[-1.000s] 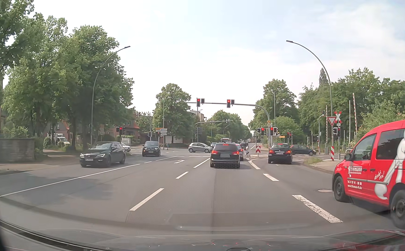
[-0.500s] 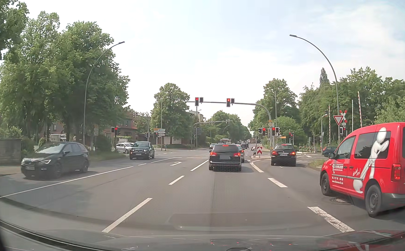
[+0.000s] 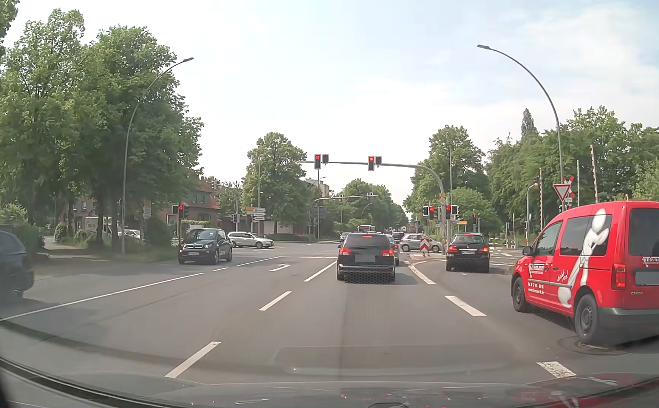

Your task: Follow the waypoints while adhering to traffic rules and regulations

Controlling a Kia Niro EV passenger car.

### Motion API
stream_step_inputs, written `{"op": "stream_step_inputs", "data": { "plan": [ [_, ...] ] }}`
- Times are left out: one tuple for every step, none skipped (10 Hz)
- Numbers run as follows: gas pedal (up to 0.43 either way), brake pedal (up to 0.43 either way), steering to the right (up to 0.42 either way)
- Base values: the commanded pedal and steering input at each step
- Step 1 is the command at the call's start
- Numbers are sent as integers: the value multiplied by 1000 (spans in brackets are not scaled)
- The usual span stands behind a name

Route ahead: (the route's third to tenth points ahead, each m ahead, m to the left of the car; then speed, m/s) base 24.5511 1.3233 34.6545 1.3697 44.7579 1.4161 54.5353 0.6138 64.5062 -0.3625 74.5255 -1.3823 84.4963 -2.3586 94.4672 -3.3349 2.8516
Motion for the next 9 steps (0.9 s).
{"op": "stream_step_inputs", "data": {
  "plan": [
    [0,0,8],
    [0,0,7],
    [0,0,7],
    [0,0,7],
    [0,0,7],
    [0,0,7],
    [0,0,7],
    [0,0,7],
    [0,0,7]
  ]
}}
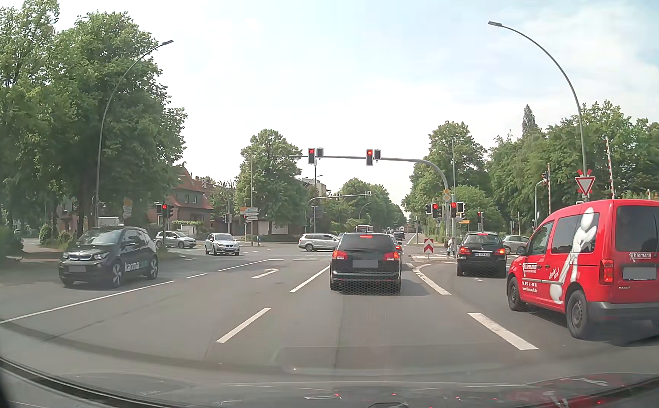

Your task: Follow the waypoints while adhering to traffic rules and regulations

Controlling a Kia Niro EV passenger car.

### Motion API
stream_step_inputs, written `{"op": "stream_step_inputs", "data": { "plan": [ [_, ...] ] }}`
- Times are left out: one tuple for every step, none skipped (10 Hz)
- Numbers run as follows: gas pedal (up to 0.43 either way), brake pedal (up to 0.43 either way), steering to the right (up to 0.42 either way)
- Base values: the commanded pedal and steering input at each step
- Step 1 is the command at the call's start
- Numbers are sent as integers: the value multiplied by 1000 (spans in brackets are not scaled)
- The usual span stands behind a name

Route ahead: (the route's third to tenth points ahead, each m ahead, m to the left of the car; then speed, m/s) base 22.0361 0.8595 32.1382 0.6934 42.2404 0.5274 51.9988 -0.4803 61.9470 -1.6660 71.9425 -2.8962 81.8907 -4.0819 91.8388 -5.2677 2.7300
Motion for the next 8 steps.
{"op": "stream_step_inputs", "data": {
  "plan": [
    [0,0,6],
    [0,0,7],
    [0,0,6],
    [0,0,6],
    [0,0,7],
    [0,0,6],
    [0,0,6],
    [0,0,6]
  ]
}}
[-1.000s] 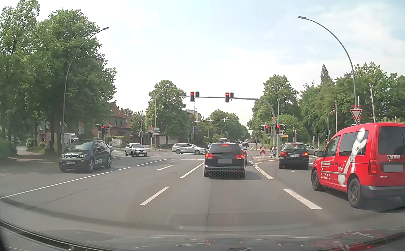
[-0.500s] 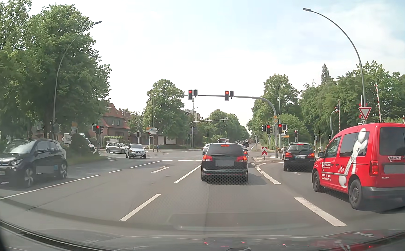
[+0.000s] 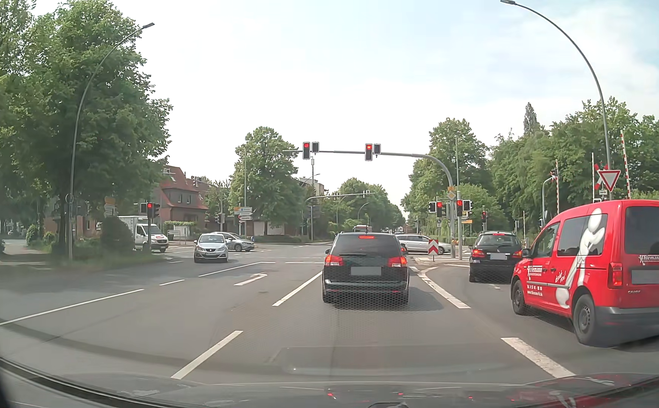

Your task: Follow the waypoints while adhering to traffic rules and regulations

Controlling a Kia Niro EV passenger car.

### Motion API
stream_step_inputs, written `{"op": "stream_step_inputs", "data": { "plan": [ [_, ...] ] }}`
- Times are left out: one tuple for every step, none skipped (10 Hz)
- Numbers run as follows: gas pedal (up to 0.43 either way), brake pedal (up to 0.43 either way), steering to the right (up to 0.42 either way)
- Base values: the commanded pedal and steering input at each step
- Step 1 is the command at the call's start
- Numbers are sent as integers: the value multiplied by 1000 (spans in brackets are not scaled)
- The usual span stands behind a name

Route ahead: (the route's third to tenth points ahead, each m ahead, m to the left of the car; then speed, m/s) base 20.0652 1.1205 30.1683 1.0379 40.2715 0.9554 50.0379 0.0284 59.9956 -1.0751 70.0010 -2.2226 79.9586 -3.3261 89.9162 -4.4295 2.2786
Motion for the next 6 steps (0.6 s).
{"op": "stream_step_inputs", "data": {
  "plan": [
    [0,0,6],
    [0,0,6],
    [0,0,6],
    [0,0,6],
    [0,0,5],
    [0,0,5]
  ]
}}
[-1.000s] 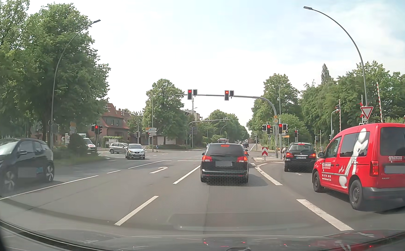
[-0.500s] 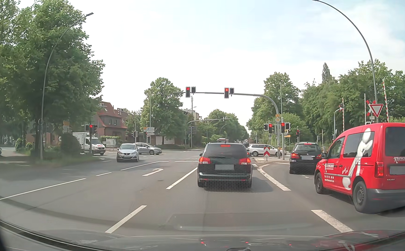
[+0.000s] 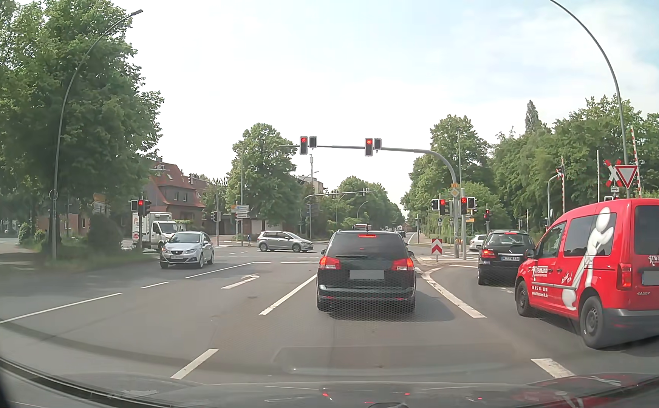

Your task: Follow the waypoints while adhering to traffic rules and regulations

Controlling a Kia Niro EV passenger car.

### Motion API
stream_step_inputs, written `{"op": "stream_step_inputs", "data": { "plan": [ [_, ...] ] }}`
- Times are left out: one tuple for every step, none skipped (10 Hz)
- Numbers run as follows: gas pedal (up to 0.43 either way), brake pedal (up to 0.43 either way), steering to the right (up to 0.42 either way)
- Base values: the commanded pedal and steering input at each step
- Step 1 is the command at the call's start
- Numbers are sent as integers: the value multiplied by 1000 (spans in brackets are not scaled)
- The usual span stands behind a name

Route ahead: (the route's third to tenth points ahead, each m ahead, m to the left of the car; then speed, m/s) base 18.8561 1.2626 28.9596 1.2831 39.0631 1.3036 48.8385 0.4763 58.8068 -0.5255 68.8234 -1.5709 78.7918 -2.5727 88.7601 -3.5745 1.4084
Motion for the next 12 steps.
{"op": "stream_step_inputs", "data": {
  "plan": [
    [0,0,4],
    [0,0,4],
    [0,0,4],
    [0,0,4],
    [0,0,4],
    [0,0,4],
    [0,0,3],
    [0,0,3],
    [0,0,3],
    [0,0,3],
    [0,0,3],
    [0,0,3]
  ]
}}
